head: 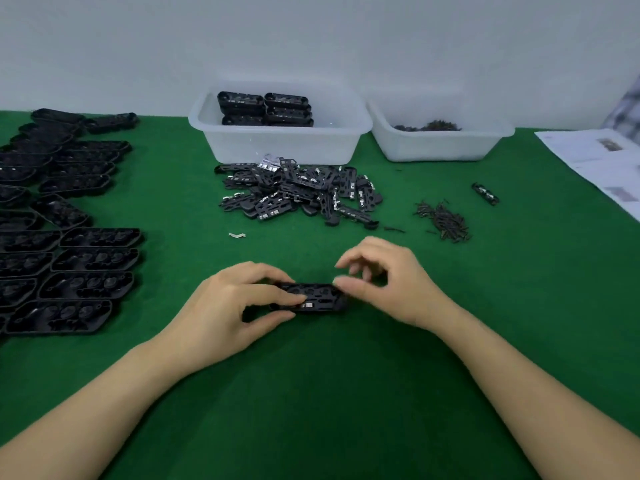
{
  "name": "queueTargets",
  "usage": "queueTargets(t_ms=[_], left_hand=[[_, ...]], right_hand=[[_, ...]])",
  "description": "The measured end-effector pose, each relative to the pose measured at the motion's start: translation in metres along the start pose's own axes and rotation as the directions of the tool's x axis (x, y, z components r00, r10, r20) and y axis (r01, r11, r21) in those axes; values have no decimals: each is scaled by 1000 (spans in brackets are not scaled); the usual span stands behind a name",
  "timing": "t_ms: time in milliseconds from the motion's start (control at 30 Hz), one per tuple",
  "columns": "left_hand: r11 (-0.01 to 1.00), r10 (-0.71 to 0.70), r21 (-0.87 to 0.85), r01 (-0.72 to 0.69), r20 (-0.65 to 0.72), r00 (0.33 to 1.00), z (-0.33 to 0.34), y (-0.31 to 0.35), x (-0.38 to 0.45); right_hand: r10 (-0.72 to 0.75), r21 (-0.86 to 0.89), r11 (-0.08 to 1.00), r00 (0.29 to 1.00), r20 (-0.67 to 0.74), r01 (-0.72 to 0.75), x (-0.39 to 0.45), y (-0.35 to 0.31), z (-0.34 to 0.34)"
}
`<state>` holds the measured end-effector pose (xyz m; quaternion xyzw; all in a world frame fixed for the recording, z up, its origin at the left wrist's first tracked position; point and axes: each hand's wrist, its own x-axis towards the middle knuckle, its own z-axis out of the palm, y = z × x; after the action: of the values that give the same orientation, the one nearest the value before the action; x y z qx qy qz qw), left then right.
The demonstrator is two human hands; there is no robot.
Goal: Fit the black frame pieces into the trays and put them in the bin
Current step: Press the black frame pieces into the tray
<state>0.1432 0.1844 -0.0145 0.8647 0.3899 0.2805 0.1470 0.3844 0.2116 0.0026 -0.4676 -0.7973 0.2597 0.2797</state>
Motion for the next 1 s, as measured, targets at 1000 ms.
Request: queueTargets(t_ms=[1000], left_hand=[[963, 135, 245, -115, -69, 988, -1, -4, 0]], right_hand=[[75, -37, 996, 990, -116, -80, -6, -36, 32]])
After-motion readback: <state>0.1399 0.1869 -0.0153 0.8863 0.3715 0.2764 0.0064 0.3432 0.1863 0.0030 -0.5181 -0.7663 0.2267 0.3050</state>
